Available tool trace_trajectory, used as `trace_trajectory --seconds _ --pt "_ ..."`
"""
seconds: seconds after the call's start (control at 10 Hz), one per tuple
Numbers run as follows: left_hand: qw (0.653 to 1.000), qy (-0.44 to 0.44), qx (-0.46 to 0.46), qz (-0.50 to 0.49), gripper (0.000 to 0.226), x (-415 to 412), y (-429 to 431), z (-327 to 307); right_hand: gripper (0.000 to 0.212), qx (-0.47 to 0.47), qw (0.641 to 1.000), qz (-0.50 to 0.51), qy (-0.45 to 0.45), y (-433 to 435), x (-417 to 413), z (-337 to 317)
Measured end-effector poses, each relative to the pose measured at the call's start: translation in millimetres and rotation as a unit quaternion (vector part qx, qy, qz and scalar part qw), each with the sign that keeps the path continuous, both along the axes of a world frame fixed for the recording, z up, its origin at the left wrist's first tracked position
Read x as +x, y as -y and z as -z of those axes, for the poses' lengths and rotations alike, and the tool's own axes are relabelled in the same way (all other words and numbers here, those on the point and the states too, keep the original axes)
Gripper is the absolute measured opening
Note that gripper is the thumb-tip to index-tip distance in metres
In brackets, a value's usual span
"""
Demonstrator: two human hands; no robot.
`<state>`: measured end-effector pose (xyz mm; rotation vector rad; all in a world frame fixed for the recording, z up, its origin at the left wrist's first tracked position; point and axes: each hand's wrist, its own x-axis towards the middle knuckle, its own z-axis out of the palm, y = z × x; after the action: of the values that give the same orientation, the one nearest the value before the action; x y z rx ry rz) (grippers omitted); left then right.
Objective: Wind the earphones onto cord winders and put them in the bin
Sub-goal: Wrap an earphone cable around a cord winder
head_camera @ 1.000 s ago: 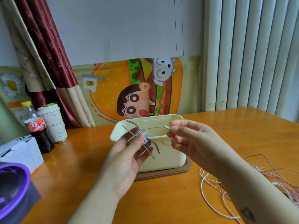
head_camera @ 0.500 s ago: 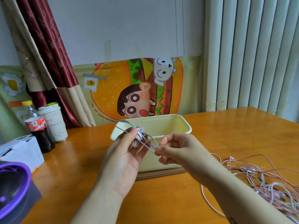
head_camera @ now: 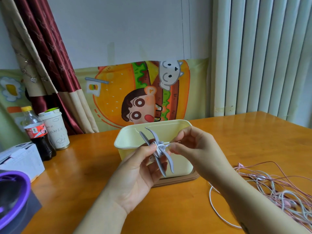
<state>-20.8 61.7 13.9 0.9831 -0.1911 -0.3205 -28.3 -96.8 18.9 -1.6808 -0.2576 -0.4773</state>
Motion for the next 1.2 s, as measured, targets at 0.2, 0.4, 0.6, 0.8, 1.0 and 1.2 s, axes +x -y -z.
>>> trace_trajectory --seconds 0.2,0.4,0.6,0.8,1.0,1.2 --pt "0.999 0.029 0.03 0.005 0.025 -2.8 -0.9 -0.3 0.022 -0.127 0.986 0.058 0.093 -5.6 -12.2 -10.5" --pt "0.997 0.067 0.047 -0.012 0.04 1.7 -2.5 1.3 0.027 -0.19 0.962 0.088 0.177 -12.4 -14.2 -3.3" --pt "0.99 0.104 0.079 -0.054 0.046 3.8 -3.5 2.5 0.015 -0.192 0.961 0.092 0.174 -17.2 -11.6 -0.3" --pt "0.984 0.114 0.1 -0.089 0.045 5.3 -3.2 7.5 0.021 -0.157 0.969 0.078 0.175 -21.2 -11.0 4.6" --pt "0.985 0.104 0.097 -0.097 0.045 2.7 -0.2 8.3 0.025 -0.17 0.961 0.091 0.2 -23.3 -7.2 14.4" --pt "0.989 0.087 0.084 -0.085 0.045 3.8 -2.4 7.5 0.031 -0.192 0.953 0.078 0.219 -23.0 -7.4 18.1"
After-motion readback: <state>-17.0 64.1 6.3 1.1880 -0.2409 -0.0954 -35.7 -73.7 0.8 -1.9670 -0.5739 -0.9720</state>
